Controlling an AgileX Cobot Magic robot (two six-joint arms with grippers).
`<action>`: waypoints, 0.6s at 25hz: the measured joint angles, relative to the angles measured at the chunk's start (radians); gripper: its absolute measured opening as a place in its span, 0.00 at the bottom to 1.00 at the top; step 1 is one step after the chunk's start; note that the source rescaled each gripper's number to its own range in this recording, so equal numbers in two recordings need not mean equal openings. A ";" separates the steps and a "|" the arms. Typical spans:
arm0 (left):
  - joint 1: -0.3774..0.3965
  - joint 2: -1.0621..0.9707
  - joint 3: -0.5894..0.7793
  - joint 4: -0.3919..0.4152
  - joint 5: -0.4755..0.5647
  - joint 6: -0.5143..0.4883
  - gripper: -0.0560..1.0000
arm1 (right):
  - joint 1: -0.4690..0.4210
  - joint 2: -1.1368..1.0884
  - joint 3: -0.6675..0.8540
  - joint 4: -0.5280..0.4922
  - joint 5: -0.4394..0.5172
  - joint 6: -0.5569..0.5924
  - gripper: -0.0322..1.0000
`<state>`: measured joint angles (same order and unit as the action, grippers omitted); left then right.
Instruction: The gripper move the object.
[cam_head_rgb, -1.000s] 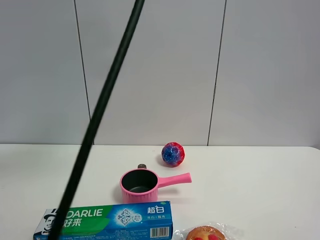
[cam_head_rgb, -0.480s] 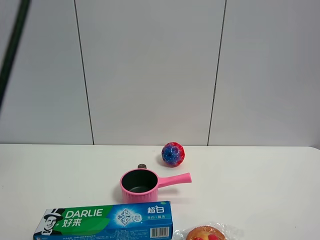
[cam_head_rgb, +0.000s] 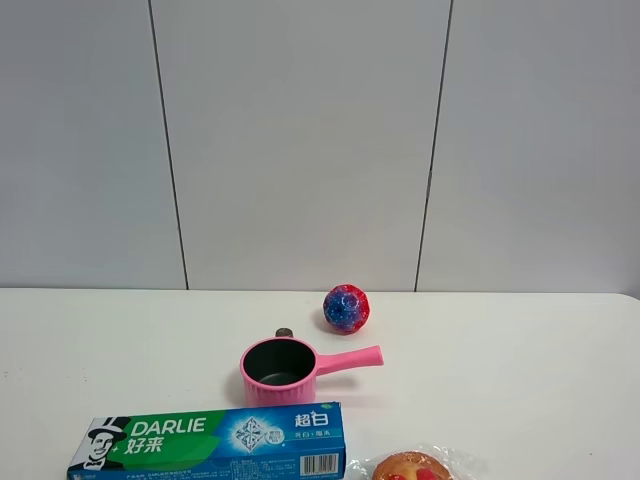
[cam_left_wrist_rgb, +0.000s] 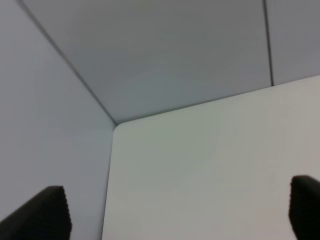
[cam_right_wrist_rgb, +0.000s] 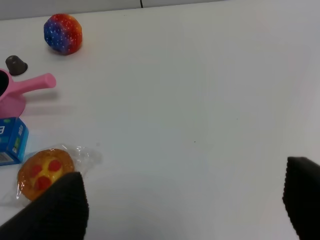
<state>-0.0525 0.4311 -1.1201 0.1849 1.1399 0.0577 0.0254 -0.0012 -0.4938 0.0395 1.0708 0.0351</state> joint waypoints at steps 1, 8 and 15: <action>0.014 -0.061 0.038 -0.014 0.000 -0.015 1.00 | 0.000 0.000 0.000 0.000 0.000 0.000 1.00; 0.032 -0.378 0.237 -0.038 0.054 -0.143 1.00 | 0.000 0.000 0.000 0.000 0.000 0.000 1.00; 0.032 -0.436 0.403 -0.049 0.059 -0.130 1.00 | 0.000 0.000 0.000 0.000 0.000 0.000 1.00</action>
<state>-0.0207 -0.0047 -0.7174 0.1359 1.1992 -0.0721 0.0254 -0.0012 -0.4938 0.0395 1.0708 0.0351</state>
